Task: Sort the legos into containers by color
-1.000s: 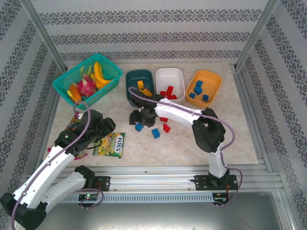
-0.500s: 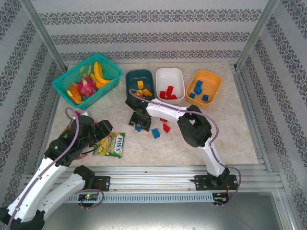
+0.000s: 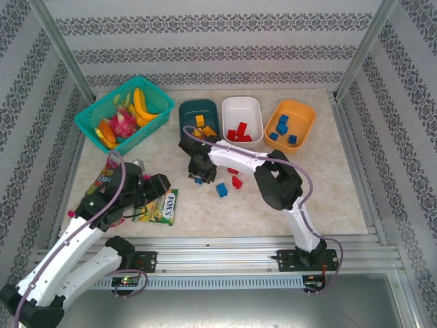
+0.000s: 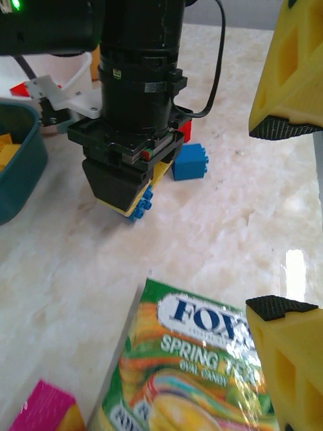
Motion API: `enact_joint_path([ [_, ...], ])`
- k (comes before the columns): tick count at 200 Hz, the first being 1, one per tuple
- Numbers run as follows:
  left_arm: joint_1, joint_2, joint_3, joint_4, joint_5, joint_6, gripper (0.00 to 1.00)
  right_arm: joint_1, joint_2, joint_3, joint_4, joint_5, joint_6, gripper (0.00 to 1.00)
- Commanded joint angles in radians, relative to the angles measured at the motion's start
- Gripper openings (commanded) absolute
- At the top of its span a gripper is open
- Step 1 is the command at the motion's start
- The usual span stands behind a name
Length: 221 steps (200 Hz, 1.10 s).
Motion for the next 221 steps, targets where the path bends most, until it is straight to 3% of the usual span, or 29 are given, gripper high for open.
enact_joint_path([
  [1,-0.004,0.087,0.007,0.173,0.116,0.036,0.66,-0.023,-0.135,0.012,-0.071,0.106,-0.115,0.26],
  [39,-0.022,0.353,0.134,0.38,0.212,0.044,0.66,-0.137,-0.296,-0.051,-0.115,0.149,-0.26,0.26],
  [93,-0.081,0.78,0.472,0.537,0.277,0.055,0.66,-0.472,-0.384,-0.087,-0.119,0.132,-0.454,0.27],
  [151,-0.119,1.166,0.859,0.524,0.348,0.085,0.66,-0.769,-0.176,0.077,-0.128,0.148,-0.526,0.27],
  [221,-0.153,1.405,1.142,0.445,0.376,0.104,0.65,-0.883,0.157,0.407,-0.239,0.223,-0.545,0.29],
])
